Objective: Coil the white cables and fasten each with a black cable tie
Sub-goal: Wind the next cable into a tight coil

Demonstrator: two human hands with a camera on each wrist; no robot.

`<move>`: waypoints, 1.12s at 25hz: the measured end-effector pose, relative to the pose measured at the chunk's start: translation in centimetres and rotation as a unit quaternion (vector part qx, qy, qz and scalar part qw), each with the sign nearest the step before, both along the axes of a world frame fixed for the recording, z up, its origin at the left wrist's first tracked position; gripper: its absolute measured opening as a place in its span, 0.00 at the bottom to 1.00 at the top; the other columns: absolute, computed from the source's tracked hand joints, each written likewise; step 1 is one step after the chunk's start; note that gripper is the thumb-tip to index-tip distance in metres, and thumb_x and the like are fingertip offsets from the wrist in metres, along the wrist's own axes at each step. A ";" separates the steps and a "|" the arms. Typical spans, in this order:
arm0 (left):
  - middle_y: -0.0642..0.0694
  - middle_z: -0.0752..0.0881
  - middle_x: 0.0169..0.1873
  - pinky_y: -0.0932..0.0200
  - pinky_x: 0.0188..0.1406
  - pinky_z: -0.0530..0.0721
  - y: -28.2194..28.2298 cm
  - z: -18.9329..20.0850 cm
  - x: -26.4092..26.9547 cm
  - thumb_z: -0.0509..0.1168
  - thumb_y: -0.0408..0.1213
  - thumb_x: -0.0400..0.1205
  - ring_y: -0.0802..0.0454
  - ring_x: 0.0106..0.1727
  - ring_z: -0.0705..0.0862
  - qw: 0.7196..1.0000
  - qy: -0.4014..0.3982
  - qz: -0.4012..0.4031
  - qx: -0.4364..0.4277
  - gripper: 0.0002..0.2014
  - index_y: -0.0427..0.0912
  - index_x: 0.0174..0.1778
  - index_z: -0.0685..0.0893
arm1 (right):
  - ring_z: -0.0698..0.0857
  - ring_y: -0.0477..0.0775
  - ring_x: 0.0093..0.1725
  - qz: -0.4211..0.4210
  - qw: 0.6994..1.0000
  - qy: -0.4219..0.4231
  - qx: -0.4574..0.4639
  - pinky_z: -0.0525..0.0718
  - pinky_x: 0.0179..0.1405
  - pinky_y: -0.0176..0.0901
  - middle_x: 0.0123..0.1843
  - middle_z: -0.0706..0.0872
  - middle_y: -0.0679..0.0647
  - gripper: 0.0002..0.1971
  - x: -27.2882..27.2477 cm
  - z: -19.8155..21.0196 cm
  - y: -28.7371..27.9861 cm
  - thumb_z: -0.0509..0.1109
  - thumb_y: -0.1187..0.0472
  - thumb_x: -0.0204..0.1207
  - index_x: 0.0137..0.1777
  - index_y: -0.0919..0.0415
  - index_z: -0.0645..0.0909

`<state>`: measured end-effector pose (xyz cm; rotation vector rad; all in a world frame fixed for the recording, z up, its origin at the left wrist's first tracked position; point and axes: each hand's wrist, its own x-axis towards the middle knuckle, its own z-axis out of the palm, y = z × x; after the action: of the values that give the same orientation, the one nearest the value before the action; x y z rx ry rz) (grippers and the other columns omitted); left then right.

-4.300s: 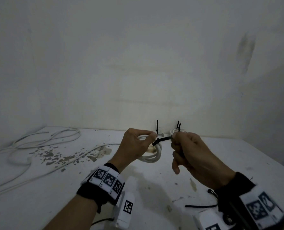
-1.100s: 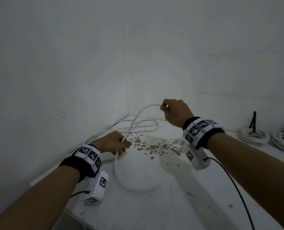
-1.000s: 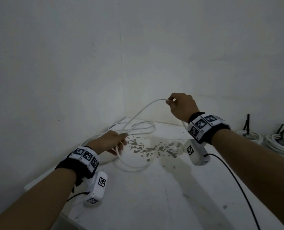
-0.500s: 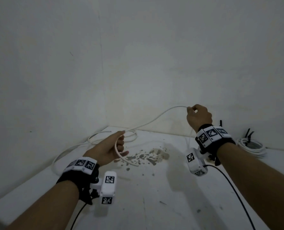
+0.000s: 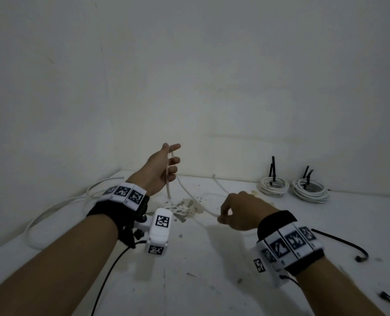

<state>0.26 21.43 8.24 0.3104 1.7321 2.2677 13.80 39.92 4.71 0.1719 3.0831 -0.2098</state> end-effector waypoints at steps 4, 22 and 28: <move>0.54 0.60 0.19 0.65 0.17 0.56 3.6 1.0 0.8 0.46 0.52 0.91 0.59 0.18 0.55 0.995 -0.021 -0.053 0.082 0.23 0.46 0.69 0.79 | 0.86 0.54 0.50 0.101 0.995 0.004 -0.025 0.83 0.49 0.44 0.55 0.89 0.53 0.15 2.8 1.2 -2.3 0.67 0.42 0.82 0.56 0.50 0.90; 0.54 0.55 0.17 0.62 0.19 0.59 9.5 -2.9 6.1 0.56 0.46 0.85 0.55 0.19 0.53 0.996 0.033 -0.071 0.039 0.26 0.51 0.19 0.60 | 0.80 0.46 0.30 0.014 0.908 0.311 -0.280 0.78 0.35 0.37 0.35 0.86 0.50 0.09 4.6 6.7 7.0 0.67 0.57 0.85 0.53 0.52 0.90; 0.54 0.53 0.16 0.68 0.13 0.53 10.6 -2.2 5.8 0.57 0.56 0.85 0.57 0.14 0.51 0.987 -0.050 -0.093 0.123 0.28 0.50 0.20 0.60 | 0.88 0.49 0.36 0.037 0.897 0.255 -0.360 0.87 0.44 0.43 0.35 0.92 0.49 0.06 4.4 5.7 6.3 0.80 0.57 0.74 0.50 0.50 0.93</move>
<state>6.10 32.05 6.01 0.3842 1.3182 2.3164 18.18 46.24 10.41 -0.0460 3.1986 -1.5781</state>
